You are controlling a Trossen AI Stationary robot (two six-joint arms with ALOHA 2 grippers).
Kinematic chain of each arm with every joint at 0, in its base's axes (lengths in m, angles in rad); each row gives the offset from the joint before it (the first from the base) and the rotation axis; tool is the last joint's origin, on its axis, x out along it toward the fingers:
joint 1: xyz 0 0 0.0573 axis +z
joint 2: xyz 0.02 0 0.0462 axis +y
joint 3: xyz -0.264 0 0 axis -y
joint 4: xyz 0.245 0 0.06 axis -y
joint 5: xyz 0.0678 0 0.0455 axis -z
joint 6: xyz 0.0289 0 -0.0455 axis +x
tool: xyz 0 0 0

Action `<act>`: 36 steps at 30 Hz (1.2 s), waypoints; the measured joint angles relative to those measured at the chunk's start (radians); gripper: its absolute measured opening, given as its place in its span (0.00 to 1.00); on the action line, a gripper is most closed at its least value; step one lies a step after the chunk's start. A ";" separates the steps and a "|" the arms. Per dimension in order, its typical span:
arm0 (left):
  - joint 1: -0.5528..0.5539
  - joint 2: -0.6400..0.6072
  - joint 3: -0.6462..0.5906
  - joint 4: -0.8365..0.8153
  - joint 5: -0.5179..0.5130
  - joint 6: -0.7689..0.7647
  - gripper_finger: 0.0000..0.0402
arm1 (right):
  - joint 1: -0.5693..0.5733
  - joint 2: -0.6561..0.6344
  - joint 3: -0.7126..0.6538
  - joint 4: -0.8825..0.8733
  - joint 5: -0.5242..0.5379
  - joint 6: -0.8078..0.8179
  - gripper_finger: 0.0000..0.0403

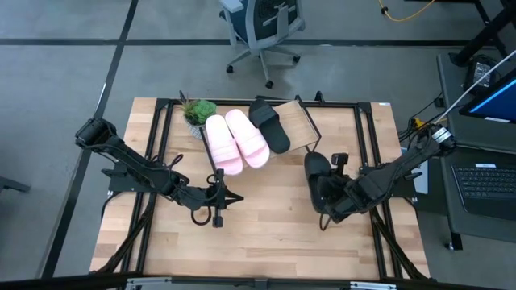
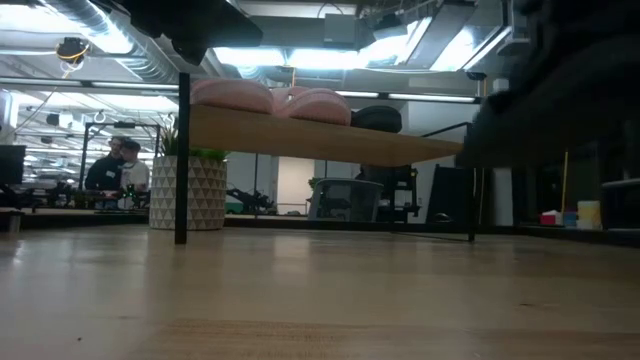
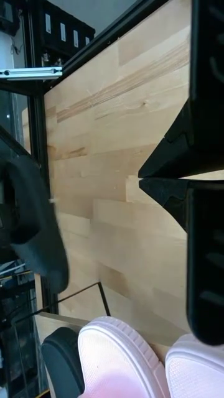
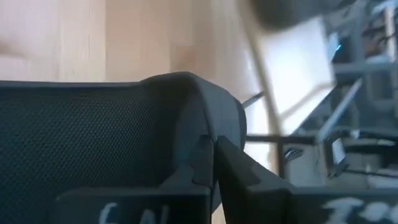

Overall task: Pick and place slides into the shelf
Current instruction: Put the black slide on the shelf

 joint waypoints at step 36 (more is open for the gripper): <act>0.000 0.000 0.000 0.000 0.000 0.003 0.01 | -0.224 -0.037 0.194 0.192 0.198 -0.652 0.02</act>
